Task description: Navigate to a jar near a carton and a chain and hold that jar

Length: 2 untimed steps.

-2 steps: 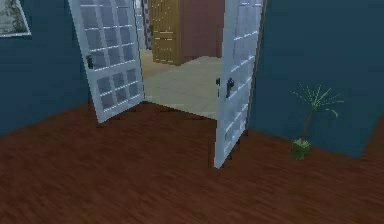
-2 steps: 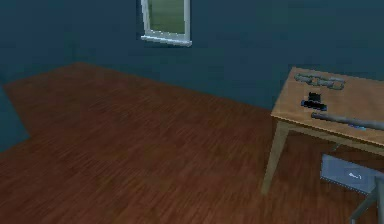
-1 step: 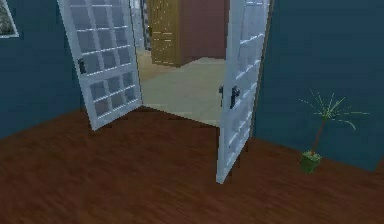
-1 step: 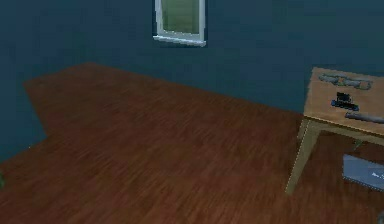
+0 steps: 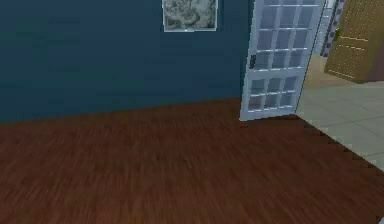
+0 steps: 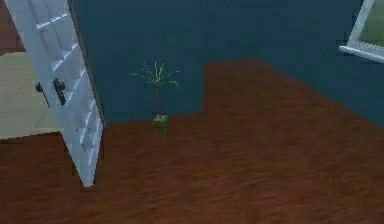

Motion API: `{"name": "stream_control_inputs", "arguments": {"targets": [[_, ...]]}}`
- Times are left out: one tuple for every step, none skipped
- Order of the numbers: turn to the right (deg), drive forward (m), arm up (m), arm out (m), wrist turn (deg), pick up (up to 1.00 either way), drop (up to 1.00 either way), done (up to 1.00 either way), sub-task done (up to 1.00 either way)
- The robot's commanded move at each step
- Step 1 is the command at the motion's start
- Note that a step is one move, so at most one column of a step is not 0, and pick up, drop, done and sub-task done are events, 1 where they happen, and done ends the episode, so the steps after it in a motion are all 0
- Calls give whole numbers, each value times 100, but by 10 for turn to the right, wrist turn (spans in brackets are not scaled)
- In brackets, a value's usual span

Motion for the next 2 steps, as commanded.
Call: {"name": "stream_control_inputs", "arguments": {"targets": [[0, 60, 0, 0, 0, 0, 0, 0, 0], [-450, 0, 0, 0, 0, 0, 0, 0, 0]]}}
